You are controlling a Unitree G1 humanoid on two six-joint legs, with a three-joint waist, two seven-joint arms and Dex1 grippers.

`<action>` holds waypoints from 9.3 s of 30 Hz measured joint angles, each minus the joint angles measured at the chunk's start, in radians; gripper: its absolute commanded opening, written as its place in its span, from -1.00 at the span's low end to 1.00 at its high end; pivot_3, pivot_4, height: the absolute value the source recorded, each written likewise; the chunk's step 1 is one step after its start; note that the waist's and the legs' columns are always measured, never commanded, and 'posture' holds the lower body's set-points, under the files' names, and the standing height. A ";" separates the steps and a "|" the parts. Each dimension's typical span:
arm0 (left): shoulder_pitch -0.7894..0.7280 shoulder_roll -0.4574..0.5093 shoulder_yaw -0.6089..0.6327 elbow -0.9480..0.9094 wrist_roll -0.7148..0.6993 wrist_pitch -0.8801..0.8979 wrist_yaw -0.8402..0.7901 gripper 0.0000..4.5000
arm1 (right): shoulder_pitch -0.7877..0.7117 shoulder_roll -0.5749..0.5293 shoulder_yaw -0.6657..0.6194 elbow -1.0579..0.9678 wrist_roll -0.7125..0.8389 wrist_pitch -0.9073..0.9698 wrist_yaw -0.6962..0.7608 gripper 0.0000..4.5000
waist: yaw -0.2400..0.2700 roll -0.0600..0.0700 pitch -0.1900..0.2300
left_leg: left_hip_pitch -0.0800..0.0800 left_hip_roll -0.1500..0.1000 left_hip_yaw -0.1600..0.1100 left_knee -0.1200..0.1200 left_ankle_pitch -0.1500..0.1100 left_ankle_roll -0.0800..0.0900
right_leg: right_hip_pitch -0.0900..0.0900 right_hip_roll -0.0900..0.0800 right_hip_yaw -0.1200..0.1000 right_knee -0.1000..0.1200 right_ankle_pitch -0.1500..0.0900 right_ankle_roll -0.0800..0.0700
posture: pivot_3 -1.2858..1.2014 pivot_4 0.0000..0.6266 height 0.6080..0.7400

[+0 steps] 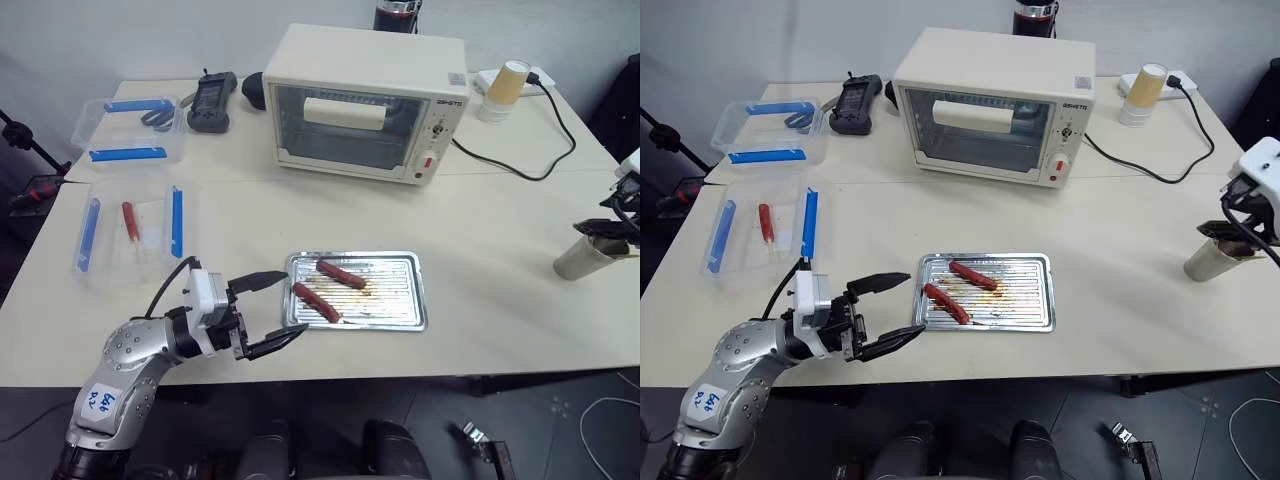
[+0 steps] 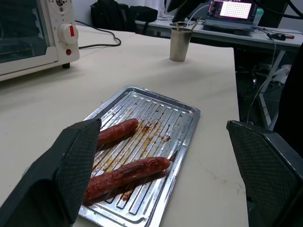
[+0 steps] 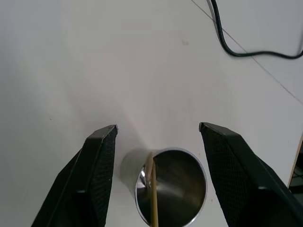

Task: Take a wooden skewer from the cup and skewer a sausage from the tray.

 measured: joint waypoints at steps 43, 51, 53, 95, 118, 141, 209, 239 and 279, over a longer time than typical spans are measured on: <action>-0.055 -0.054 0.003 0.067 0.003 -0.031 0.005 1.00 | -0.345 -0.053 0.005 -0.058 0.137 0.325 0.290 -0.98 | -0.002 0.000 0.000 | 0.000 0.001 -0.002 0.002 -0.002 0.000 | -0.001 0.000 0.002 0.000 0.000 0.000 | 0.03 -0.52 1.00; -0.243 -0.186 -0.012 0.124 -0.036 -0.001 0.061 1.00 | -0.227 0.420 -0.225 -0.235 0.428 0.486 0.097 -0.98 | 0.017 -0.001 0.000 | -0.003 0.000 -0.002 0.007 -0.002 0.000 | -0.001 0.000 -0.002 0.006 0.000 0.000 | 0.03 -0.52 1.00; -0.288 -0.230 -0.034 0.166 -0.030 -0.012 0.063 1.00 | -0.227 0.490 -0.267 -0.267 0.475 0.517 0.029 -0.98 | 0.026 -0.001 0.000 | -0.005 -0.001 -0.002 0.008 -0.002 0.000 | -0.001 0.000 -0.003 0.006 0.000 0.000 | 0.03 -0.52 1.00; -0.523 -0.547 -0.117 0.452 0.094 -0.246 0.099 -0.99 | -0.225 0.875 -0.646 -0.398 1.141 0.964 -0.739 -1.00 | 0.022 -0.001 -0.001 | -0.013 0.000 -0.006 0.013 -0.002 0.001 | -0.004 0.000 -0.010 0.007 0.000 0.001 | 0.03 -0.52 1.00; -0.520 -0.540 -0.146 0.469 0.107 -0.225 0.093 0.00 | -0.112 0.764 -0.475 -0.395 1.480 0.759 -0.904 -1.00 | 0.023 -0.002 -0.001 | -0.014 0.000 -0.006 0.013 -0.002 0.001 | -0.004 0.000 -0.010 0.006 0.000 0.001 | 0.03 -0.52 1.00; -0.510 -0.484 -0.105 0.458 0.097 -0.222 0.100 -1.00 | 0.015 0.532 -0.322 -0.421 1.419 0.562 -0.774 0.09 | 0.026 -0.002 0.000 | -0.014 0.000 -0.006 0.012 -0.002 0.002 | -0.004 0.000 -0.010 0.004 0.000 0.001 | 0.03 -0.52 1.00; 0.182 -0.084 0.321 0.094 -0.091 0.004 0.146 -1.00 | -0.100 0.859 0.576 -0.424 0.070 0.110 -0.200 -0.40 | -0.007 -0.005 -0.001 | -0.011 0.001 -0.016 0.006 -0.002 -0.002 | -0.004 0.000 -0.015 0.002 0.000 -0.001 | 0.03 -0.52 1.00; 0.040 0.121 0.096 0.068 -0.067 0.022 -0.155 -1.00 | -0.003 0.654 0.339 -0.549 0.179 -0.167 0.140 -0.90 | -0.003 -0.005 -0.001 | -0.011 0.001 -0.007 0.006 -0.002 -0.002 | -0.004 0.000 -0.015 0.001 0.000 -0.001 | 0.03 -0.52 1.00; -0.037 0.084 0.010 0.143 -0.007 0.010 -0.180 -1.00 | 0.023 0.628 0.337 -0.597 0.190 -0.173 0.176 -0.90 | -0.002 -0.005 -0.001 | -0.011 0.001 -0.007 0.007 -0.002 -0.002 | -0.004 0.000 -0.015 0.002 0.000 -0.001 | 0.03 -0.52 1.00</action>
